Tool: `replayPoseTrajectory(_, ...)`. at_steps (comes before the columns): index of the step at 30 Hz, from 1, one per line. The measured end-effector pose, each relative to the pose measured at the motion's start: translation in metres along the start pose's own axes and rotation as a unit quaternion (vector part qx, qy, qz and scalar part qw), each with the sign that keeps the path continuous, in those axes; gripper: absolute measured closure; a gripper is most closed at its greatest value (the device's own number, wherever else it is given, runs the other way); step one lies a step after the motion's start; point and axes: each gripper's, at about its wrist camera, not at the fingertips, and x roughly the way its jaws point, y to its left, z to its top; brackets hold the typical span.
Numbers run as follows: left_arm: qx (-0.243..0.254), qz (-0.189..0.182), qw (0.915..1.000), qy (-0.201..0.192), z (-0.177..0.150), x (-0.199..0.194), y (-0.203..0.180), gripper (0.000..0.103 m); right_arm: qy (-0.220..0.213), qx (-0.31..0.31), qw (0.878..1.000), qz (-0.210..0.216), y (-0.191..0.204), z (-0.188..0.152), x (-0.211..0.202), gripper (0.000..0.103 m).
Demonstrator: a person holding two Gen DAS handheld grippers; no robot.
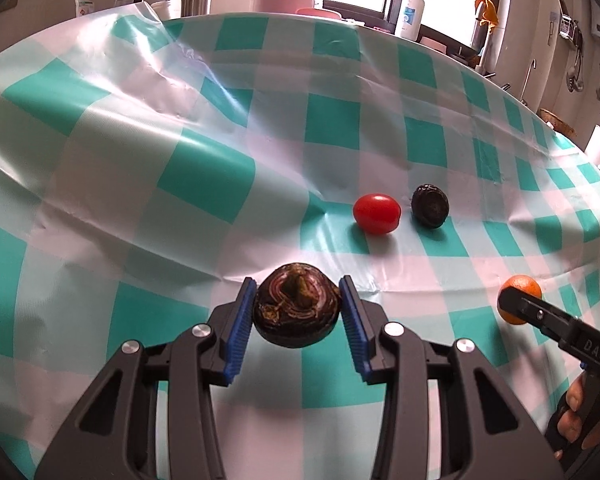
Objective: Organize fruits
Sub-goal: 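Lift and carry the orange and brown fruit with both tools over the box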
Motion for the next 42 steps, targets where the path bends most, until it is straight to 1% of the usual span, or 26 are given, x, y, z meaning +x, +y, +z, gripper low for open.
replayPoseTrajectory(3, -0.006, -0.006, 0.9999, -0.008, -0.002, -0.006, 0.003, 0.061, 0.011, 0.0, 1.0, -0.004, 0.007, -0.017, -0.011, 0.061)
replayPoseTrajectory(6, -0.009, -0.014, 0.9996, -0.023, -0.005, -0.015, 0.004, 0.061, -0.001, -0.01, 1.0, 0.007, 0.016, -0.036, -0.029, 0.061)
replayPoseTrajectory(13, -0.027, -0.044, 0.9978, -0.043, -0.015, -0.038, 0.005, 0.061, -0.009, -0.024, 1.0, 0.011, 0.021, -0.072, -0.069, 0.061)
replayPoseTrajectory(16, -0.04, -0.055, 0.9963, -0.054, -0.025, -0.052, 0.004, 0.061, -0.014, -0.028, 0.999, 0.014, 0.021, -0.084, -0.085, 0.061)
replayPoseTrajectory(20, -0.032, -0.068, 0.9957, -0.055, -0.04, -0.066, -0.006, 0.061, -0.027, -0.033, 0.999, 0.016, 0.016, -0.095, -0.106, 0.061)
replayPoseTrajectory(24, -0.005, -0.079, 0.995, -0.062, -0.054, -0.084, -0.029, 0.061, -0.046, -0.033, 0.998, 0.004, 0.005, -0.104, -0.128, 0.061)
replayPoseTrajectory(30, 0.053, -0.106, 0.9918, -0.047, -0.082, -0.099, -0.076, 0.061, -0.07, -0.008, 0.997, -0.009, -0.026, -0.119, -0.162, 0.061)
replayPoseTrajectory(34, 0.092, -0.122, 0.9876, -0.036, -0.099, -0.102, -0.109, 0.061, -0.083, 0.012, 0.996, -0.02, -0.049, -0.13, -0.182, 0.061)
replayPoseTrajectory(42, 0.152, -0.138, 0.9784, -0.023, -0.122, -0.11, -0.157, 0.061, -0.103, 0.046, 0.993, -0.036, -0.085, -0.152, -0.212, 0.061)
